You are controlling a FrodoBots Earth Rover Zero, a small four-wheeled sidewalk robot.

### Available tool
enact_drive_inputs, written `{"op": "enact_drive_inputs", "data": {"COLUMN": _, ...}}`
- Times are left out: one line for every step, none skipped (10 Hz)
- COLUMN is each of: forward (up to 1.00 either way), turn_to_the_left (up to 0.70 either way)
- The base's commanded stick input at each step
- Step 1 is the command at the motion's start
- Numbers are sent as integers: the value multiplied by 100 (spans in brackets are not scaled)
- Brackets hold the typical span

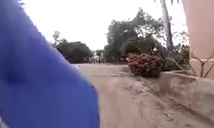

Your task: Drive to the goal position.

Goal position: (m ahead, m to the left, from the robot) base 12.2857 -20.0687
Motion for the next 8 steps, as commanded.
{"op": "enact_drive_inputs", "data": {"forward": 100, "turn_to_the_left": 0}}
{"op": "enact_drive_inputs", "data": {"forward": 100, "turn_to_the_left": 0}}
{"op": "enact_drive_inputs", "data": {"forward": 100, "turn_to_the_left": 0}}
{"op": "enact_drive_inputs", "data": {"forward": 100, "turn_to_the_left": 0}}
{"op": "enact_drive_inputs", "data": {"forward": 100, "turn_to_the_left": 0}}
{"op": "enact_drive_inputs", "data": {"forward": 100, "turn_to_the_left": 0}}
{"op": "enact_drive_inputs", "data": {"forward": 100, "turn_to_the_left": 0}}
{"op": "enact_drive_inputs", "data": {"forward": 100, "turn_to_the_left": 0}}
